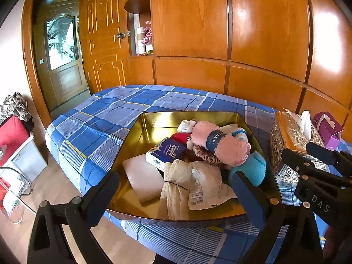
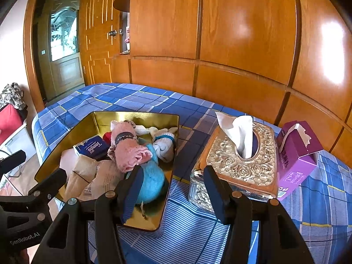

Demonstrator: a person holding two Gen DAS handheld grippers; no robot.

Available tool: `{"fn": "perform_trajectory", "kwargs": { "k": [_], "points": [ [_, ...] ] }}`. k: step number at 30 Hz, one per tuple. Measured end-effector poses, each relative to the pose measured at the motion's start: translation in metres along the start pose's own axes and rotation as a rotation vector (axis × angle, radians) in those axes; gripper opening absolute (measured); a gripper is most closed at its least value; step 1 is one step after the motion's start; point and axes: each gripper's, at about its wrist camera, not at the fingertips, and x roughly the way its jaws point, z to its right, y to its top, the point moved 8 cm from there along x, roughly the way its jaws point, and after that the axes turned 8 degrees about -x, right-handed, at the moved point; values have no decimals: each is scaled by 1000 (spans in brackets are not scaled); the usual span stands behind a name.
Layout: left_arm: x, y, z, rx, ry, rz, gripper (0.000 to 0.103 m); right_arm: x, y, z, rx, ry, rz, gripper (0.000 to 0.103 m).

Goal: Organize soft objects

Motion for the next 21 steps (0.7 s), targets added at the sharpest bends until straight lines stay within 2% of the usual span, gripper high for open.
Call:
{"fn": "perform_trajectory", "kwargs": {
  "k": [16, 21],
  "points": [
    [3, -2, -1, -7, 38, -16, 103, 0, -2, -1, 0, 1, -4, 57],
    [-3, -2, 4, 16, 34, 17, 103, 1, -4, 1, 7, 2, -9, 57]
  ]
}}
